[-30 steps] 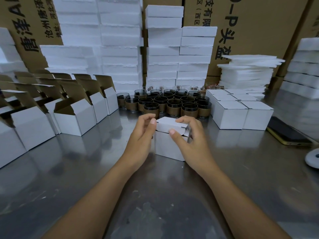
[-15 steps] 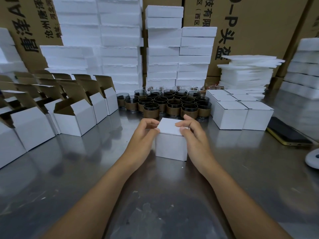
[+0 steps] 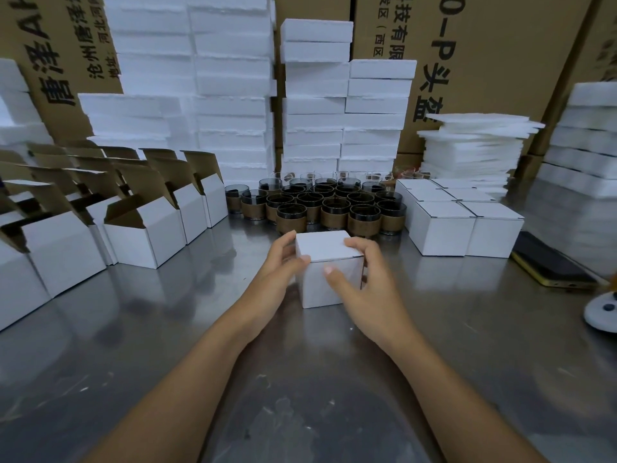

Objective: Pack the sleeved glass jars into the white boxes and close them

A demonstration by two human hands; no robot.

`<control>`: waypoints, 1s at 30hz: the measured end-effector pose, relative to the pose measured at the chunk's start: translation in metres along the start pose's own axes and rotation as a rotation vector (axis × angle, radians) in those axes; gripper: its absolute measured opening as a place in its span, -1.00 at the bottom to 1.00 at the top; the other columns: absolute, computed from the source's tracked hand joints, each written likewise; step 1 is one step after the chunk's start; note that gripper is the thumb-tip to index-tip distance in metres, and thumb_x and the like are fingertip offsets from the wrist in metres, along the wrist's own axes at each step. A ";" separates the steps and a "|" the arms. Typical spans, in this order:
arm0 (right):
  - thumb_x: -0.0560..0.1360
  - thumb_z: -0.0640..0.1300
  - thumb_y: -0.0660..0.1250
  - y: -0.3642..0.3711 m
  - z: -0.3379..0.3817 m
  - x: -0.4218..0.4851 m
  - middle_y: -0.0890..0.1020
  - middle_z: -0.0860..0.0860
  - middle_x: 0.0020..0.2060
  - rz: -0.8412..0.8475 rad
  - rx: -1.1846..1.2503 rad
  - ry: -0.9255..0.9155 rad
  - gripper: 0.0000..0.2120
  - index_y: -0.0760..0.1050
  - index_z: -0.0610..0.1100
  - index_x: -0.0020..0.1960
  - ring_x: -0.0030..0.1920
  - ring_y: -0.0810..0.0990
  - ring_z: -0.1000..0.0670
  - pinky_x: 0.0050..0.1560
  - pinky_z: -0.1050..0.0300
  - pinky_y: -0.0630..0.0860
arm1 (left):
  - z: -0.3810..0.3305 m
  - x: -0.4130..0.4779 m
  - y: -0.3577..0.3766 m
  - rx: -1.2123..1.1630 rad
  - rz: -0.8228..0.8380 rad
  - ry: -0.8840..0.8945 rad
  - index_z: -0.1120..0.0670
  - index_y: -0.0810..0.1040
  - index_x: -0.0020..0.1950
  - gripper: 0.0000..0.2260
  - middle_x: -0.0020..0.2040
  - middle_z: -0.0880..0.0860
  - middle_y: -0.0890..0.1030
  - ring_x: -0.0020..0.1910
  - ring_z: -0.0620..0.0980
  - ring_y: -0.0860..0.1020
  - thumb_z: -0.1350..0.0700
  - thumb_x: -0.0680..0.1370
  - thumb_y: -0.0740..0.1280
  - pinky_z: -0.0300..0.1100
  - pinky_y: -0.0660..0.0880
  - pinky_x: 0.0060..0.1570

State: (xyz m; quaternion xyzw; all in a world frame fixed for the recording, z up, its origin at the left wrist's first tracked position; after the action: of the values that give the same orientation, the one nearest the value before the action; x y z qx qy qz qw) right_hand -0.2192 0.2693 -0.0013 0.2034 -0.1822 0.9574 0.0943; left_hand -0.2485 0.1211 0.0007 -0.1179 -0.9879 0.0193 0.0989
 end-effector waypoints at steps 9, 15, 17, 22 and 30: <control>0.34 0.16 0.41 0.008 0.007 -0.008 0.19 0.04 0.35 -0.088 -0.283 -0.032 -0.34 0.24 0.06 0.35 0.33 0.28 0.04 0.17 0.19 0.34 | -0.006 -0.007 0.004 0.101 -0.115 0.101 -0.08 0.14 0.38 -0.36 0.17 -0.05 0.41 0.19 -0.17 0.43 -0.08 0.38 0.37 -0.29 0.45 0.08; 0.27 0.20 0.42 0.001 0.010 0.000 0.33 0.14 0.11 -0.160 -0.258 0.042 -0.38 0.31 0.15 0.28 0.04 0.33 0.20 -0.05 0.24 0.31 | -0.004 0.000 0.004 0.138 -0.122 0.109 -0.05 0.24 0.34 -0.36 0.13 -0.08 0.46 0.12 -0.25 0.47 -0.23 0.36 0.37 -0.26 0.41 0.11; 0.24 0.14 0.44 -0.006 0.011 0.004 0.36 0.15 0.06 -0.189 -0.213 0.088 -0.40 0.35 0.16 0.24 0.02 0.35 0.18 -0.05 0.23 0.31 | -0.004 0.004 0.004 0.133 -0.143 0.112 -0.08 0.30 0.28 -0.47 0.08 -0.13 0.47 0.02 -0.34 0.49 -0.23 0.38 0.27 -0.29 0.41 0.02; 0.25 0.01 0.51 -0.033 0.024 0.015 0.50 0.10 0.11 -0.252 0.032 0.132 -0.50 0.43 0.20 0.13 0.07 0.49 0.11 0.10 0.14 0.47 | 0.000 0.011 0.003 0.143 -0.210 0.108 -0.09 0.35 0.23 -0.74 0.03 -0.13 0.50 -0.11 -0.24 0.57 -0.04 0.55 0.20 -0.23 0.46 0.00; 0.24 0.13 0.49 -0.109 0.056 0.101 0.49 0.17 0.08 -0.332 0.073 0.033 -0.48 0.43 0.23 0.16 0.13 0.52 0.04 0.10 -0.03 0.54 | 0.016 0.024 -0.005 0.114 -0.199 0.063 -0.03 0.44 0.08 -0.83 -0.17 -0.13 0.55 -0.20 0.05 0.59 0.18 0.54 0.31 -0.06 0.44 -0.08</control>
State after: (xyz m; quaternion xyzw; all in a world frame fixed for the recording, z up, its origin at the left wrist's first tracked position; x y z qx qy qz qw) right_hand -0.2624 0.3581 0.1233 0.2183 -0.1095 0.9379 0.2464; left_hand -0.2759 0.1221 -0.0097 -0.0140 -0.9884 0.0618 0.1381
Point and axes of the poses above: each hand's wrist, its own x-axis towards the middle knuckle, its own y-axis out of the palm, z = x × y, the point moved 3 cm from there along x, towards the middle knuckle
